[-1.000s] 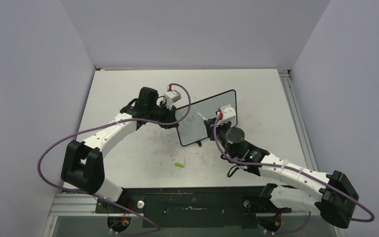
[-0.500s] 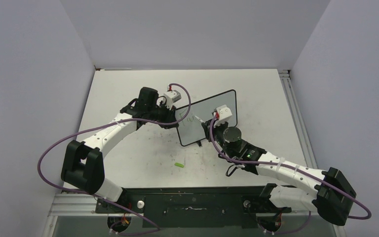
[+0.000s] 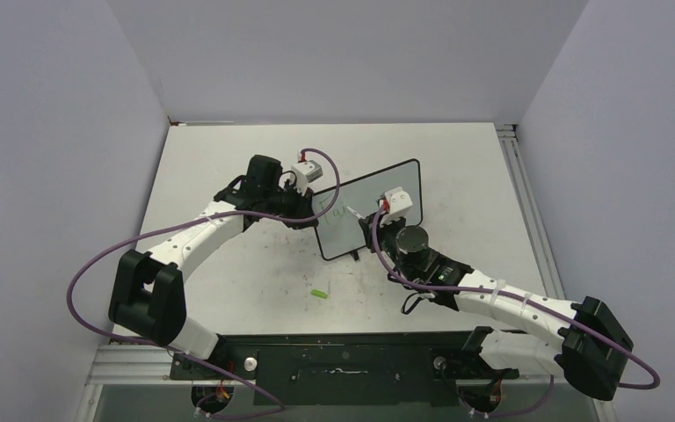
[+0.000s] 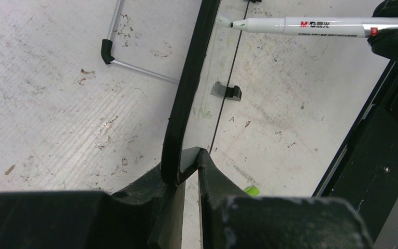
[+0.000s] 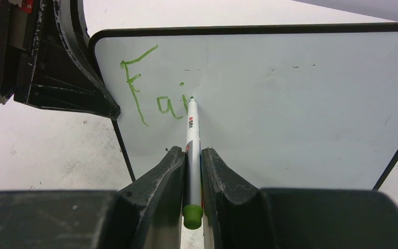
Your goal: Write a sentence on the whiteboard
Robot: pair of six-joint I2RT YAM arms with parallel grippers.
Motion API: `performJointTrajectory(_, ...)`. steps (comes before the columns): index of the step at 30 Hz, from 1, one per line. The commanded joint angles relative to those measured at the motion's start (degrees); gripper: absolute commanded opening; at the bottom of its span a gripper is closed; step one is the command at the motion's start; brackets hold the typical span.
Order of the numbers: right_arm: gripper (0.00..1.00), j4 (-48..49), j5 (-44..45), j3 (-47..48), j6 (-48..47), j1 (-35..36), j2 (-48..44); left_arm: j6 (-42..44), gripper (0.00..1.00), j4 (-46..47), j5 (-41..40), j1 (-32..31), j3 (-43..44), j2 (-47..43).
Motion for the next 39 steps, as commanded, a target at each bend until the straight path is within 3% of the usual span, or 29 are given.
performJointTrajectory(1, 0.05, 2.4, 3.3, 0.7, 0.7, -0.4, -0.2, 3.2, 0.00, -1.2, -4.2, -0.2, 1.7, -0.5)
performJointTrajectory(18, 0.05, 1.7, 6.1, 0.1, 1.1, -0.9, -1.4, 3.2, 0.00, -1.2, -4.2, -0.3, 1.7, -0.6)
performJointTrajectory(39, 0.05, 3.2, 1.8, 1.2, -0.6, -0.1, -3.5, 3.2, 0.00, -1.2, -4.3, -0.3, 1.6, -0.3)
